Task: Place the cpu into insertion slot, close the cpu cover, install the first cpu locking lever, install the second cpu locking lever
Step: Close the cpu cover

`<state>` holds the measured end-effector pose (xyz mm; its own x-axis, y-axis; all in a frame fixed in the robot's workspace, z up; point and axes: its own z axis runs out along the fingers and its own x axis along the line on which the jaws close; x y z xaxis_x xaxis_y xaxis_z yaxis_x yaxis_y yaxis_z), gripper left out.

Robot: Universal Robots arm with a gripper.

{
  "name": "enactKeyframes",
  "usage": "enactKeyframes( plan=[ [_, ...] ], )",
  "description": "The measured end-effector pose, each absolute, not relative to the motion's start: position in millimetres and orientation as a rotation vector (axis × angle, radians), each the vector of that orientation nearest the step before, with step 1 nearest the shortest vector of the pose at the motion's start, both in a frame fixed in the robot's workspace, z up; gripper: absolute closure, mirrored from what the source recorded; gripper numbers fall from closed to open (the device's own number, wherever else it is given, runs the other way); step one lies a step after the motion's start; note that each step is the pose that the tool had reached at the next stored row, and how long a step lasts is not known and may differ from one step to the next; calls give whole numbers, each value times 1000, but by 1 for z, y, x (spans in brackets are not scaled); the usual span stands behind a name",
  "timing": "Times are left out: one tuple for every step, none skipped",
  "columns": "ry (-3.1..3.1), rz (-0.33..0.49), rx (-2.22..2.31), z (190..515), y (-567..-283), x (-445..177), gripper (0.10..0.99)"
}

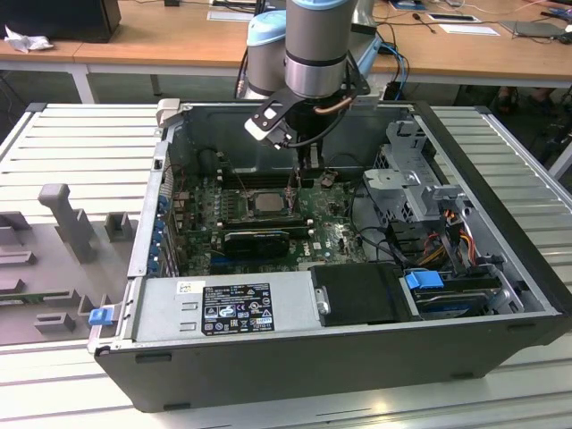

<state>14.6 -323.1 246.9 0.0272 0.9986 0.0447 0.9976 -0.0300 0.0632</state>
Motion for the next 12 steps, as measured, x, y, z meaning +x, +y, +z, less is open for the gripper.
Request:
enactKeyframes(
  plan=[
    [2178,119,2241,247,-323,14,875],
    [2178,119,2241,247,-323,14,875],
    [2178,119,2241,247,-323,14,875],
    [2178,119,2241,247,-323,14,875],
    [2178,119,2241,247,-323,13,875],
    [2178,119,2241,247,-323,13,875],
    [2178,119,2241,247,-323,13,875],
    [2178,119,2241,247,-323,13,875],
    [2178,119,2241,247,-323,12,875],
    [2178,119,2241,247,-323,12,875],
    [2178,119,2241,247,-323,11,875],
    [2178,119,2241,247,-323,11,875]
  ],
)
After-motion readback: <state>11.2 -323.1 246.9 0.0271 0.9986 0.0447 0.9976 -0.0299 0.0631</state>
